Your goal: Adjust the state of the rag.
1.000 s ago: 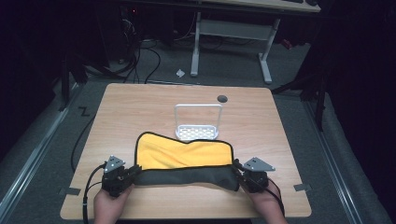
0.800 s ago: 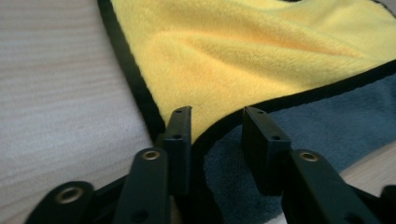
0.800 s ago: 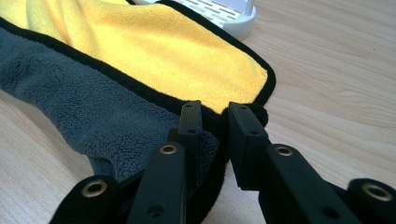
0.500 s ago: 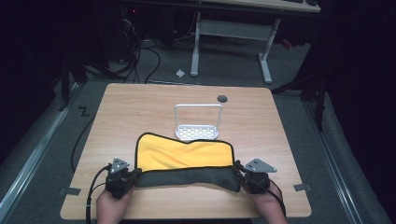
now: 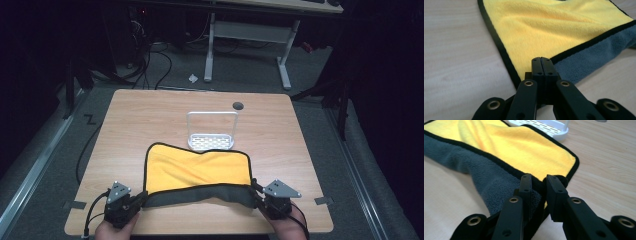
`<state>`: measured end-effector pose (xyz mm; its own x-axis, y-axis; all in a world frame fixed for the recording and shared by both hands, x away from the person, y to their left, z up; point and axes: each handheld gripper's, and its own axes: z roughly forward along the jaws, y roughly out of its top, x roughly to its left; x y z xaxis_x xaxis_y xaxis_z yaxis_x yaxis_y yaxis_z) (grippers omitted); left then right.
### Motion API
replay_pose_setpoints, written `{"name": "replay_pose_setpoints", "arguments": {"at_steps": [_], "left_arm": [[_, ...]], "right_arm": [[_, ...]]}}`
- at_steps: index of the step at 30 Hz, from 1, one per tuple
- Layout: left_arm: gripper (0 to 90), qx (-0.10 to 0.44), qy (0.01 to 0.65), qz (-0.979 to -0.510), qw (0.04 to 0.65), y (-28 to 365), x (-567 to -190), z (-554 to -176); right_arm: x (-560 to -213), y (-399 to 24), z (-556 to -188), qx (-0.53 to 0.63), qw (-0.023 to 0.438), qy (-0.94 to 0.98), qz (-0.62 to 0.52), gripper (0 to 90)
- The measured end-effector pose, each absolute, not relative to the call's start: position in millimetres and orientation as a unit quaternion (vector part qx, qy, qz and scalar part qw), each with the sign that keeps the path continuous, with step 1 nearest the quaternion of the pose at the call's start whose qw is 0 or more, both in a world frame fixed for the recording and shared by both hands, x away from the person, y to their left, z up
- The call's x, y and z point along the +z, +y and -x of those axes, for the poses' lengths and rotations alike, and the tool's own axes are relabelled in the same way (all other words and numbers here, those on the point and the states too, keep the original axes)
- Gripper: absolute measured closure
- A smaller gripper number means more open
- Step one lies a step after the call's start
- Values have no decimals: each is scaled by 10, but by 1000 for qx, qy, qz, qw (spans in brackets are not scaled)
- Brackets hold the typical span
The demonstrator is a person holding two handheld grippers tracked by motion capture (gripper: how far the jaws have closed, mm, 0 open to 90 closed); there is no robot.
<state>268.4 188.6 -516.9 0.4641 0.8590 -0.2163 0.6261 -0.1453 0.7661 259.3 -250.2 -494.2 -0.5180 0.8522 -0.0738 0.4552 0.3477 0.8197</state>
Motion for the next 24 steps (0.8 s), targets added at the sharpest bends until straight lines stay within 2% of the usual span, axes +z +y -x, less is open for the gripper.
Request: {"name": "replay_pose_setpoints", "arguments": {"at_steps": [7, 9, 11, 15, 17, 24], "left_arm": [[900, 142, 505, -737, 426, 1956, -5154, -2449], [898, 158, 516, -722, 433, 2016, -5123, -2503], [836, 162, 525, -714, 435, 2023, -5113, -2636], [746, 166, 531, -715, 423, 1945, -5123, -2938], [743, 166, 534, -720, 412, 1896, -5178, -3023], [723, 141, 521, -746, 390, 1791, -5337, -2857]], "right_arm": [[-4916, -2464, -2322, 404, 252, 786, -394, 722], [-4899, -2450, -2313, 409, 255, 784, -391, 701], [-4900, -2456, -2333, 409, 253, 785, -390, 679], [-4874, -2502, -2348, 419, 250, 777, -397, 653], [-4843, -2535, -2357, 420, 254, 774, -400, 653], [-4763, -2754, -2458, 424, 269, 747, -435, 638]]}}
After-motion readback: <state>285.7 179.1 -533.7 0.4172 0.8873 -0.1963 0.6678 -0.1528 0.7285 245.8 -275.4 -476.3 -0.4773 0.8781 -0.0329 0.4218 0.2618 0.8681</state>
